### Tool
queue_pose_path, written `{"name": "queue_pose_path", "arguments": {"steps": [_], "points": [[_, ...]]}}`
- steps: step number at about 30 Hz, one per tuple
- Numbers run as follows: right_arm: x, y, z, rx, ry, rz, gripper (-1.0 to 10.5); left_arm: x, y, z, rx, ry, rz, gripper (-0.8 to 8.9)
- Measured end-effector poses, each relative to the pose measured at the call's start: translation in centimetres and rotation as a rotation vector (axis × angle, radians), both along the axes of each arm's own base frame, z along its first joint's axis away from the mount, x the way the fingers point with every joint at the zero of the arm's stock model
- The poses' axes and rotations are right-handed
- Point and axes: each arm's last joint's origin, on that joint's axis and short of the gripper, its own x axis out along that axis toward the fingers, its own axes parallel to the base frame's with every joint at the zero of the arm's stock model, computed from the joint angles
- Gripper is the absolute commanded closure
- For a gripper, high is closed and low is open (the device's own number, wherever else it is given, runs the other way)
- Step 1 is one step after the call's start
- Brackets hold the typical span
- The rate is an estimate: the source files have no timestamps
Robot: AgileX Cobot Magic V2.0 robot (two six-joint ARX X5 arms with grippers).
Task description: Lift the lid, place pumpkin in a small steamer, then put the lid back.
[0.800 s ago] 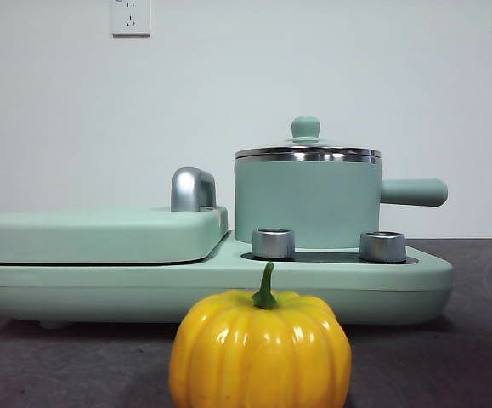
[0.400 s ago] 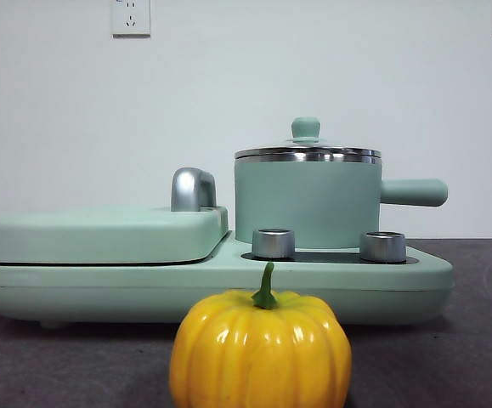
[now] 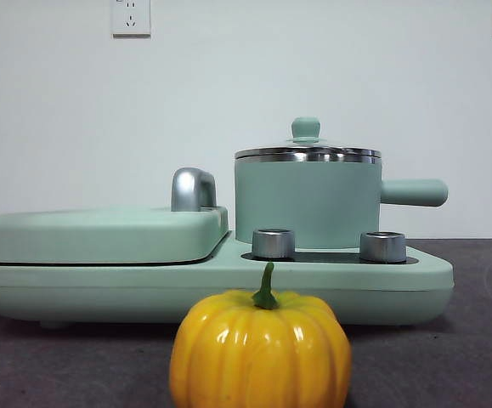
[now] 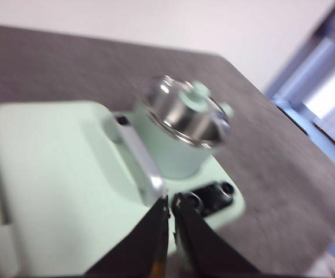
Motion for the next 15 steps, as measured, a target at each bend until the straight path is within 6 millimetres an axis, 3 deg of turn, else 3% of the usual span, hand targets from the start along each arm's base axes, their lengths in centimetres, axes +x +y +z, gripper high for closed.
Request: {"name": "queue_pose_path", "arguments": {"steps": [10, 12, 15], "points": [[0.11, 0.10, 0.37, -0.024, -0.025, 0.058, 9.3, 1.09, -0.75, -0.14, 0.031, 0.028, -0.087, 7.78], [0.11, 0.10, 0.39, -0.024, -0.025, 0.058, 8.6, 1.09, -0.75, -0.14, 0.032, 0.027, -0.087, 7.40], [0.11, 0.10, 0.37, -0.027, -0.027, 0.058, 6.3, 1.10, -0.75, -0.15, 0.033, 0.026, -0.088, 5.31]]}}
